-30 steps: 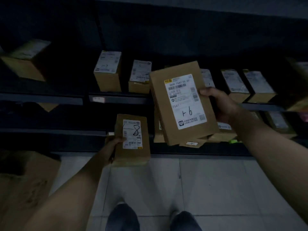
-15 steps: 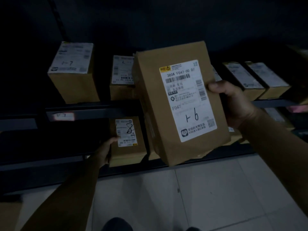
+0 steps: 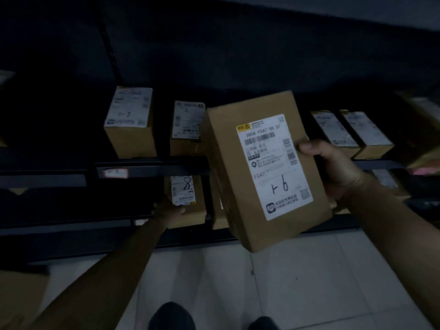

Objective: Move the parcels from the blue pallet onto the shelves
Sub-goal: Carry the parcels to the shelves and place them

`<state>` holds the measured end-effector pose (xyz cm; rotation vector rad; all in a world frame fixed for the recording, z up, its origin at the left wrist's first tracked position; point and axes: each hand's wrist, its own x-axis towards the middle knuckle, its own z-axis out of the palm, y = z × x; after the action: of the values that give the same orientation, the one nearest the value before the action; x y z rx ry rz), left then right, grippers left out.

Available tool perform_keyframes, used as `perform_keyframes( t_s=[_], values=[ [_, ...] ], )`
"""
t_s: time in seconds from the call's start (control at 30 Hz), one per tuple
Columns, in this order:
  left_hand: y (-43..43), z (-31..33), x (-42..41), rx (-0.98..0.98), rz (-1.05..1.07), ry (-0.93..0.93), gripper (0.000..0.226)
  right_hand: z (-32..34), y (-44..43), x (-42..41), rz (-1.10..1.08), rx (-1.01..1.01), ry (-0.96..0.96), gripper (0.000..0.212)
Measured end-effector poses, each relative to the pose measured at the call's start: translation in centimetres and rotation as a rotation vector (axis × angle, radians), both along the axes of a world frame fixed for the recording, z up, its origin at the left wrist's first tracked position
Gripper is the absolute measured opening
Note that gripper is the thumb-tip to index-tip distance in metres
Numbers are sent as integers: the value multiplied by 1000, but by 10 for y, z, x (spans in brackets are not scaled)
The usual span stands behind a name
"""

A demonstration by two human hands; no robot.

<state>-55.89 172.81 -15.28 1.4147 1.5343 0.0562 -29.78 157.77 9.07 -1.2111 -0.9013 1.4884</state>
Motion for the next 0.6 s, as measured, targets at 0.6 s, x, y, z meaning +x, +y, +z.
perform_keyframes(
  t_s=[0.6],
  values=[
    [-108,362,-44,544,-324,-122,12,197,-28,-36,466,106,16,69]
  ],
)
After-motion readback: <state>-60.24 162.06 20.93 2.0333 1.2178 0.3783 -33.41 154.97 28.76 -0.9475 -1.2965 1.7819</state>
